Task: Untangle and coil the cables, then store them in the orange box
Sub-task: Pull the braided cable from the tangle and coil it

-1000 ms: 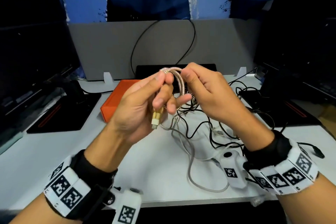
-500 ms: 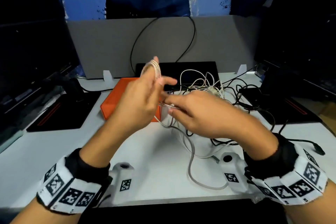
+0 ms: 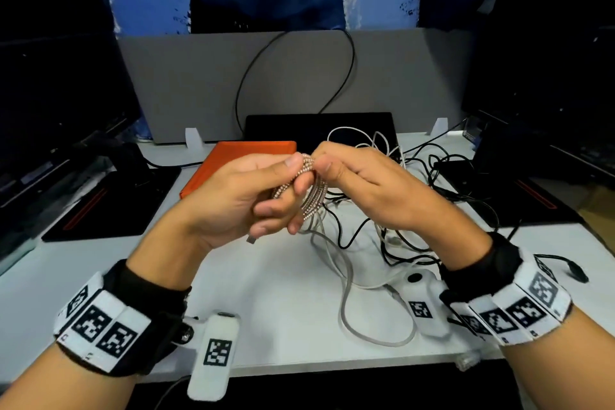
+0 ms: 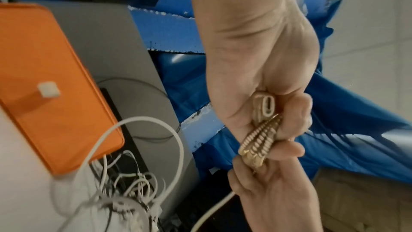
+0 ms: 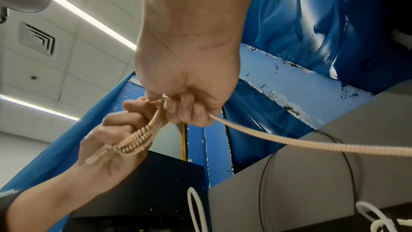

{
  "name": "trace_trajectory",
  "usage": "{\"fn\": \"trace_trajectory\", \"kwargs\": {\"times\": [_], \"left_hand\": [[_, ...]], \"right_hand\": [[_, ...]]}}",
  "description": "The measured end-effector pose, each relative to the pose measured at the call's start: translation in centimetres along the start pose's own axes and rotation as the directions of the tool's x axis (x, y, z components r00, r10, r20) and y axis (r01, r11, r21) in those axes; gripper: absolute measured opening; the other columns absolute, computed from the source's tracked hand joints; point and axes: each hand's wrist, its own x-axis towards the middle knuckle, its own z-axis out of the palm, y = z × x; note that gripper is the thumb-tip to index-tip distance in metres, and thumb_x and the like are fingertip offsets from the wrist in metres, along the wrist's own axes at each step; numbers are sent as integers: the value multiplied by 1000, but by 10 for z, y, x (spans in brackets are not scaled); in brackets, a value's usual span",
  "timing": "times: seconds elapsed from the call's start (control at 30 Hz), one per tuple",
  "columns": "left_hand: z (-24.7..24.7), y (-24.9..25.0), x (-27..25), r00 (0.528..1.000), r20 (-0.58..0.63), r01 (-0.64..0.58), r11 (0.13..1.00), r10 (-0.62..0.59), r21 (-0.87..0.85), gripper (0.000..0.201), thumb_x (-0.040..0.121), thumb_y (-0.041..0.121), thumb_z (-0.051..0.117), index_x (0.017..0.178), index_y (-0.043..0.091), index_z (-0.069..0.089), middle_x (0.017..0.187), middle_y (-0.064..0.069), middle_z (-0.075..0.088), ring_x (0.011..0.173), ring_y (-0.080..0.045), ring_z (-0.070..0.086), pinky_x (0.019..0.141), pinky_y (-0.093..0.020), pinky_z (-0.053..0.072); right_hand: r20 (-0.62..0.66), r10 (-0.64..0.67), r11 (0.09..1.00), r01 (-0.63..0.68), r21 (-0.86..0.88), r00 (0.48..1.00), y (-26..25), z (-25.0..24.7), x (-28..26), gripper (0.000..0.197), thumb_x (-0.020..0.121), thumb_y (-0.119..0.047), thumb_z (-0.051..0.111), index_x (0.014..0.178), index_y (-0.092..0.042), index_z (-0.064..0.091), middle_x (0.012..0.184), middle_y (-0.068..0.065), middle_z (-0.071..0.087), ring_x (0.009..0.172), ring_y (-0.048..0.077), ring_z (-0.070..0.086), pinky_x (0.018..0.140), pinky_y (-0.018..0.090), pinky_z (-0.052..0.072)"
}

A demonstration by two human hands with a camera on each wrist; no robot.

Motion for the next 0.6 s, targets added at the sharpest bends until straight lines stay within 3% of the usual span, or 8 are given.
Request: {"fn": "trace_trajectory", "kwargs": {"times": [0.1, 0.17, 0.27, 0.33, 0.4, 0.47, 0.53, 0.6], "left_hand": [[7, -7, 4, 998, 46, -26, 975, 37, -220, 30, 104, 28, 39, 85, 12, 57, 51, 4, 46, 42, -14, 53, 78, -34, 56], [11, -10, 7, 994, 98, -6, 949, 39, -315, 32, 105, 26, 36, 89, 12, 60, 54, 3, 52, 49, -15, 60, 85, -35, 56], [10, -10, 10, 994, 108, 7, 958, 25, -286, 36, 105, 25, 34, 88, 12, 64, 49, 7, 49, 44, -12, 56, 82, -32, 55], [7, -8, 12, 998, 42, -34, 968, 46, -250, 36, 106, 23, 34, 84, 13, 60, 46, 10, 45, 41, -10, 52, 79, -32, 55], [5, -6, 15, 994, -69, -101, 948, 84, -301, 34, 107, 23, 33, 88, 12, 59, 46, 9, 44, 44, -10, 55, 79, -31, 56], [3, -4, 17, 975, -180, -190, 905, 129, -381, 36, 106, 25, 36, 103, 5, 65, 49, 8, 46, 57, -12, 64, 83, -29, 57], [1, -2, 17, 952, -264, -255, 876, 154, -410, 44, 104, 25, 39, 127, -6, 60, 56, 7, 51, 77, -16, 73, 93, -29, 57], [0, -1, 18, 919, -349, -323, 857, 182, -402, 52, 103, 23, 40, 140, -12, 45, 63, 5, 56, 89, -18, 76, 97, -31, 56]], "right_hand": [[-100, 4, 999, -8, -37, 995, 4, 2, 3, 36, 107, -46, 37, 88, -29, 63, 76, -13, 61, 73, 6, 60, 66, 23, 45], [-140, 27, 999, -33, -39, 990, 5, 3, 4, 35, 107, -43, 37, 78, -33, 55, 69, -18, 54, 66, 2, 54, 62, 16, 38], [-133, 32, 999, -35, -21, 991, 8, 2, 3, 37, 109, -38, 37, 80, -32, 60, 71, -17, 58, 66, 3, 54, 62, 17, 38], [-135, 63, 998, -64, -9, 989, 11, 5, 4, 40, 110, -40, 36, 90, -22, 65, 75, -8, 60, 67, 5, 54, 63, 24, 41], [-147, 131, 991, -126, 44, 980, 16, 7, 6, 38, 111, -39, 36, 94, -16, 60, 69, -15, 54, 61, 1, 50, 58, 18, 37], [-118, 184, 981, -175, 77, 976, 20, 10, 6, 30, 112, -33, 36, 98, -15, 55, 63, -22, 51, 56, 0, 49, 56, 14, 34], [-76, 182, 983, -181, 25, 980, 24, 13, 6, 21, 113, -30, 36, 111, -26, 56, 62, -26, 53, 56, -1, 52, 57, 14, 36], [-28, 172, 980, -174, -95, 985, 26, 15, 6, 26, 112, -33, 38, 131, -43, 52, 64, -22, 55, 59, 4, 54, 60, 20, 40]]}}
